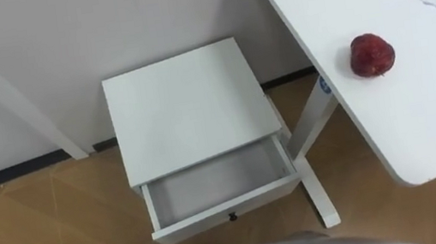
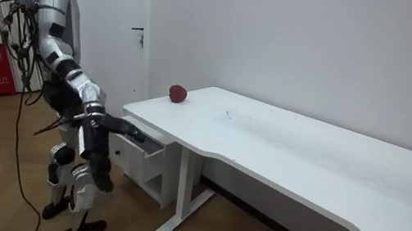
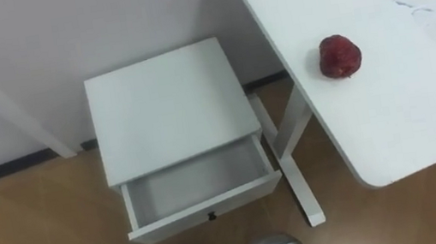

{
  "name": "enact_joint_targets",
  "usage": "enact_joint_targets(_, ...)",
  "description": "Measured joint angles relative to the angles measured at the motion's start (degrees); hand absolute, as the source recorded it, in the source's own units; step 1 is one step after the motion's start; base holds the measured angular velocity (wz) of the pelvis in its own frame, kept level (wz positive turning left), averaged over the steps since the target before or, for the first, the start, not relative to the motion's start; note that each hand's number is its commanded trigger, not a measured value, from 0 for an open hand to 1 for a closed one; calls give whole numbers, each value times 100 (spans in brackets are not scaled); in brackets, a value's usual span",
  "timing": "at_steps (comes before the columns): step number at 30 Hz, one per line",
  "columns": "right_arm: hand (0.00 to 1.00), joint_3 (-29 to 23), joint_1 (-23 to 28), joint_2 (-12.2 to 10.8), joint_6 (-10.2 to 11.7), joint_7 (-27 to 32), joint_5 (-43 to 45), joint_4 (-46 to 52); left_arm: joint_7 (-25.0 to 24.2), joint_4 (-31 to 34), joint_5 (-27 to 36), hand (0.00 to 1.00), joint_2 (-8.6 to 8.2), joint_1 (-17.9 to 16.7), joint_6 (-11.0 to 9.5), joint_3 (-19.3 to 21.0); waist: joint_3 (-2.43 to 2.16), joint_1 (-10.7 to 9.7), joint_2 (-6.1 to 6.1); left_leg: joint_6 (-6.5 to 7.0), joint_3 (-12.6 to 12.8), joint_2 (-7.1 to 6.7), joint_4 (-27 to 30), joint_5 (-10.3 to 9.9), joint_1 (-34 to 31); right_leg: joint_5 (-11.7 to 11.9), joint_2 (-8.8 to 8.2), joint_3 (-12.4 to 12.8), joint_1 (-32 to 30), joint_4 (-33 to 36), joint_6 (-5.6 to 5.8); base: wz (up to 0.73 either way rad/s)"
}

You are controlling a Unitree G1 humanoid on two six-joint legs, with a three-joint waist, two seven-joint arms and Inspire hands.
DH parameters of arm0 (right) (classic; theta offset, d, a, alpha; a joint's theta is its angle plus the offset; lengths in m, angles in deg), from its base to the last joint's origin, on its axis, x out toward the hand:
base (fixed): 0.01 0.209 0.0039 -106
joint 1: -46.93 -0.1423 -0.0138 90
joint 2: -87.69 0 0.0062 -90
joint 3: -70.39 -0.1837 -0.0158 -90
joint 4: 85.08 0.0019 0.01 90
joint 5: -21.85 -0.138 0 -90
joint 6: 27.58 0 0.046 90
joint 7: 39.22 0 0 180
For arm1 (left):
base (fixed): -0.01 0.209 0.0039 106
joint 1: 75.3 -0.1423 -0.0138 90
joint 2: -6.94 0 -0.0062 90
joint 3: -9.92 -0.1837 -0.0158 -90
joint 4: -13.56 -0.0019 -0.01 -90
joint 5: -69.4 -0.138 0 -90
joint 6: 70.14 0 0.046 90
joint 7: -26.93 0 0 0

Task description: Put apple and close drawer

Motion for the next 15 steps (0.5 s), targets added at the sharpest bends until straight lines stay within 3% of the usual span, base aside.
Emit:
enact_joint_targets(7,0,656,-21,51,270,843,1689,1829,-3,2,4,0,-4,44,-197,-380,17,156,28,0,52,4,10,0,-59,3,10,68,-106,36,-4,-5)
enact_joint_targets(15,0,1183,-61,150,364,951,3082,2784,-55,75,-11,0,-10,44,-217,-734,19,204,46,0,60,4,6,0,-123,8,-2,-17,-108,43,-9,5)
